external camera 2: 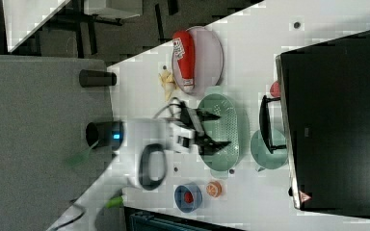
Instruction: Drag strainer left to right.
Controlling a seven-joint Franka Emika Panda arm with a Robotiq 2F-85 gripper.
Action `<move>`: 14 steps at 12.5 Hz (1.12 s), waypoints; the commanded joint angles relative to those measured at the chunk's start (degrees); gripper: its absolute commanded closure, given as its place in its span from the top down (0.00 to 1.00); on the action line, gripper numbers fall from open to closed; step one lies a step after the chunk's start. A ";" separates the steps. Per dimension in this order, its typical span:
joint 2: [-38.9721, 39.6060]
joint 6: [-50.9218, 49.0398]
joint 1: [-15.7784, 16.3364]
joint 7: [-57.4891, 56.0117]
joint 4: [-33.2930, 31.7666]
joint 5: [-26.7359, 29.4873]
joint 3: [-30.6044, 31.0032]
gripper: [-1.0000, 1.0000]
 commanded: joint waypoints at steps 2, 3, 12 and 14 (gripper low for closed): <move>-11.96 -16.76 0.61 -10.67 8.05 -0.54 1.62 1.00; -14.38 -22.41 0.62 -10.67 10.64 -0.53 2.16 1.00; -28.87 -50.20 0.82 -16.15 22.77 2.96 2.66 1.00; -29.37 -51.98 0.78 -16.16 22.68 2.96 2.42 1.00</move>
